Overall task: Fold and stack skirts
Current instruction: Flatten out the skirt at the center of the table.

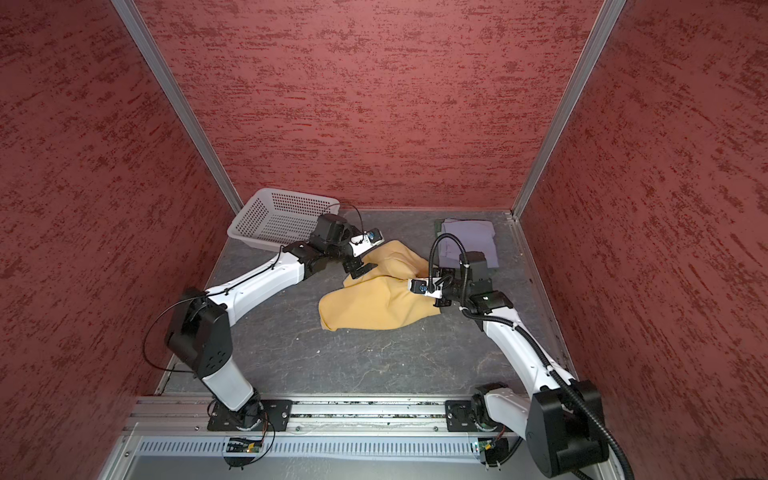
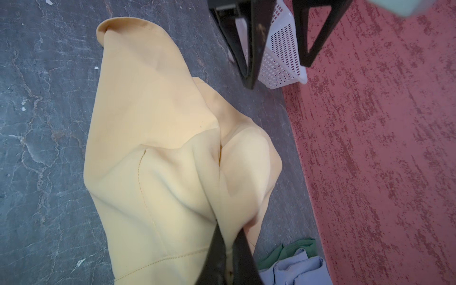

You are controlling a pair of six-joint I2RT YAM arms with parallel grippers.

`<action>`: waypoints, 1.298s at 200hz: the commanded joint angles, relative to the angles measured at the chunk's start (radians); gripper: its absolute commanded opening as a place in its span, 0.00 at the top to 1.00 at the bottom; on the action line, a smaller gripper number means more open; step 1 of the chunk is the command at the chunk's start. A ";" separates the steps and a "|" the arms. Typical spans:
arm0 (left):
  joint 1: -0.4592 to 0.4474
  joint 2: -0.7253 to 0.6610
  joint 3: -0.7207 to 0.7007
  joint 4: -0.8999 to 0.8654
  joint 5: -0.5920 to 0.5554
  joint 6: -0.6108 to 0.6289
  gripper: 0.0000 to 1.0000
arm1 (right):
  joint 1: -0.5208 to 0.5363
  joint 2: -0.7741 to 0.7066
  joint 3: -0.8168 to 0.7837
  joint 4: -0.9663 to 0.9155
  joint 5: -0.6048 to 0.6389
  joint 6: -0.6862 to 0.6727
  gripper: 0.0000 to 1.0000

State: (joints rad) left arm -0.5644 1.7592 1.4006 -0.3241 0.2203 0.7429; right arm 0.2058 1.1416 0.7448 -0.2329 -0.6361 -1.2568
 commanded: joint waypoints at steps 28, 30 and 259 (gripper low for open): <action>-0.060 0.185 0.120 -0.077 -0.024 0.180 0.01 | 0.003 -0.028 0.010 -0.021 -0.025 -0.007 1.00; -0.062 0.191 0.122 -0.078 -0.025 0.183 0.01 | 0.002 -0.029 0.009 -0.020 -0.023 -0.007 1.00; -0.014 -0.097 0.224 0.064 -0.396 -0.128 1.00 | -0.011 0.157 0.265 0.220 0.436 0.546 1.00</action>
State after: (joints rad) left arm -0.5926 1.7302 1.5982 -0.3260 -0.0639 0.6422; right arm 0.2081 1.3033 0.9859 -0.0559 -0.3050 -0.7765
